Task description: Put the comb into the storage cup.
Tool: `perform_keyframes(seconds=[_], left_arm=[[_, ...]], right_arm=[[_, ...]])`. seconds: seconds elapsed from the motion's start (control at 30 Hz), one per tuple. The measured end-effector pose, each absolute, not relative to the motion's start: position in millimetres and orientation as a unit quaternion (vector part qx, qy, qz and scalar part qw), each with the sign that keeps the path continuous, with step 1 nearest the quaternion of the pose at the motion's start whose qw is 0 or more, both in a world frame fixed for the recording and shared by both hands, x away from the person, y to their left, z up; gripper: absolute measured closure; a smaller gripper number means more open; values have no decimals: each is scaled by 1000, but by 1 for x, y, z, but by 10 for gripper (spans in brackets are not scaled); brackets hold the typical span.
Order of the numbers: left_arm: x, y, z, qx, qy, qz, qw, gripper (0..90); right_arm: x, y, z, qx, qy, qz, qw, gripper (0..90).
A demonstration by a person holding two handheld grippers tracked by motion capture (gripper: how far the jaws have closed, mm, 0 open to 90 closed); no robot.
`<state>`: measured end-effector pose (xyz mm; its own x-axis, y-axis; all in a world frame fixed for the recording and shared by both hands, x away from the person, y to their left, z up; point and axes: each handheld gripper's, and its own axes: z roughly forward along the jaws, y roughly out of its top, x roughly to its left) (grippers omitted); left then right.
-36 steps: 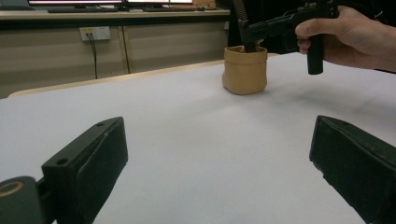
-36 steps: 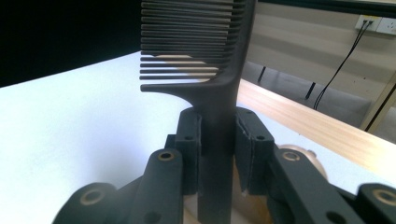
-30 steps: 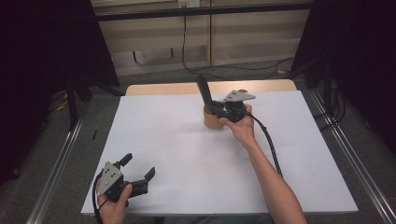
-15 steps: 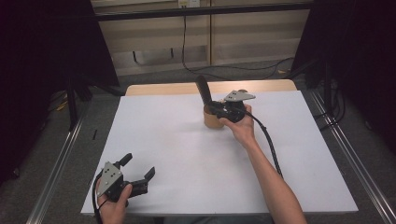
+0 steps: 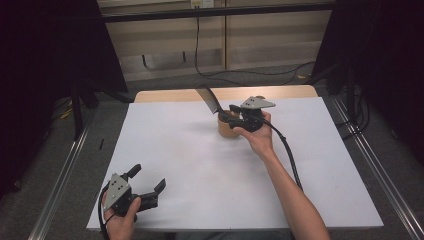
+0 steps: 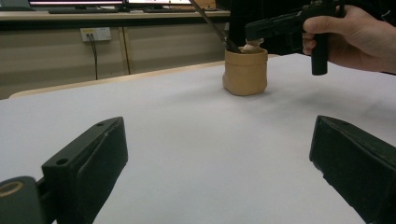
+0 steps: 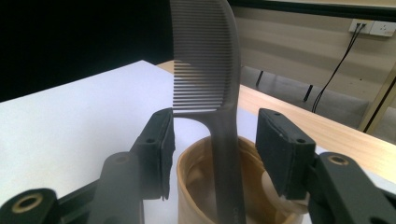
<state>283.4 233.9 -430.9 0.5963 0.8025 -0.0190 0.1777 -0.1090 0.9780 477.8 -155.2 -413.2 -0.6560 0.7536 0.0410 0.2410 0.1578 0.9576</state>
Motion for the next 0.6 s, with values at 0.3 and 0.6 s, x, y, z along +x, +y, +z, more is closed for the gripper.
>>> perform_keyframes(seconds=[0.3,0.6], left_arm=[[284,234,-431,690,357,275,567,44],[284,235,-430,686,362,278,567,45]], right_arm=[[468,-167,-404,352,709,563,239,355],[459,-173,-400,364,702,563,239,185]])
